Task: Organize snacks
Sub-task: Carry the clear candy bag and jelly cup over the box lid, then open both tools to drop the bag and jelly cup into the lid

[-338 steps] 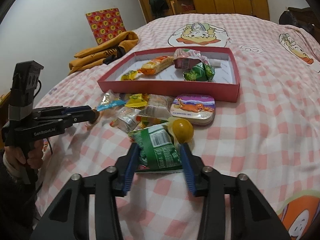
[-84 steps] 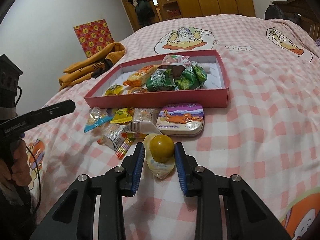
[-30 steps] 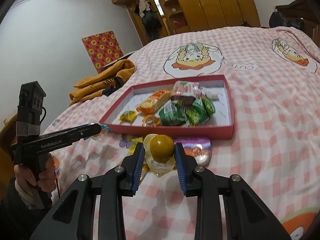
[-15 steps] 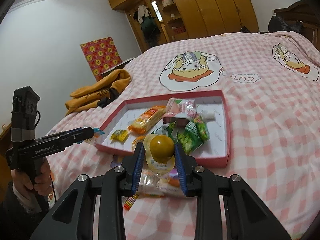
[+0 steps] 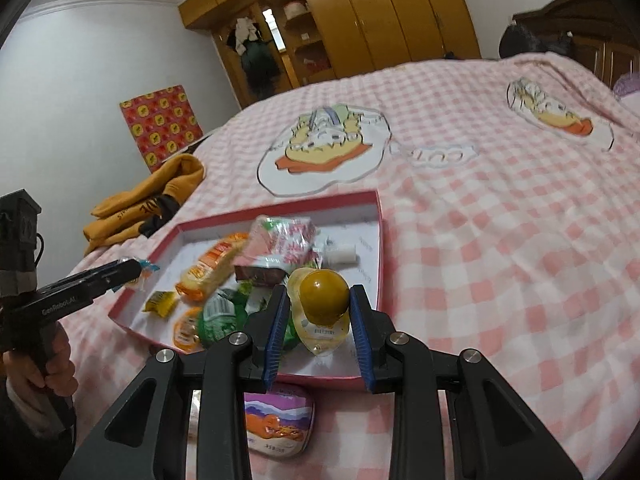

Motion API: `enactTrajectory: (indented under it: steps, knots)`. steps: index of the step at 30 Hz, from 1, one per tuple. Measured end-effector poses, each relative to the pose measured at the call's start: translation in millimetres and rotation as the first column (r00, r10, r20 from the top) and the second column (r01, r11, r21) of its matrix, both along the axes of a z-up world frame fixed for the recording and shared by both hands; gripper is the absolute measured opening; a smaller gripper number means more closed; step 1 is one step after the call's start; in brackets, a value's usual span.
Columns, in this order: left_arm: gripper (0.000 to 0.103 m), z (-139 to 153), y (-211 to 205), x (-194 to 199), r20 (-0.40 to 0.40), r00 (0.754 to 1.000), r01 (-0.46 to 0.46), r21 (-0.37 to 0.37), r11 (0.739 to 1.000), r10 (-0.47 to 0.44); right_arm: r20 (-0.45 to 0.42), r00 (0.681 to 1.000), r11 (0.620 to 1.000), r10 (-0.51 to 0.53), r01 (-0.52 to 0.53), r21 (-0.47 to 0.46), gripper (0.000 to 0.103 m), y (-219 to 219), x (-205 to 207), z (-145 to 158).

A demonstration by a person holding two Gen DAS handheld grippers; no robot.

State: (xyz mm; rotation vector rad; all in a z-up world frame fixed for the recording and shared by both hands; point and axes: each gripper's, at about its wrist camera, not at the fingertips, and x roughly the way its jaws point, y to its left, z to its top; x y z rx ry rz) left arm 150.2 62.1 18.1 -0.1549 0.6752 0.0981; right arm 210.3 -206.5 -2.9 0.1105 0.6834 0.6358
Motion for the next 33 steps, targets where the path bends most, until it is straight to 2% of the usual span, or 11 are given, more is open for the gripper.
enactTrajectory:
  steps: [12,17,24,28,33]
  knots:
    - [0.034,-15,6,9,-0.017,1.000,-0.016,-0.002,1.000,0.016,0.029,1.000,0.997,0.012,-0.009,-0.075,0.032,17,2,-11]
    - [0.034,-21,8,12,-0.045,0.999,-0.009,-0.030,1.000,0.008,0.023,1.000,0.997,0.005,-0.003,-0.076,0.032,17,3,-13]
    - [0.034,-23,4,9,-0.035,0.999,-0.008,-0.018,1.000,0.007,0.013,1.000,0.997,0.006,-0.005,-0.078,0.032,18,5,-15]
    - [0.044,-21,0,5,-0.024,1.000,-0.003,-0.007,1.000,0.003,0.013,1.000,0.997,0.004,-0.003,-0.080,0.032,18,4,-15]
    - [0.065,-13,-6,0,-0.007,1.000,0.013,0.003,1.000,-0.013,0.018,1.000,0.996,0.004,-0.002,-0.090,0.034,19,4,-15]
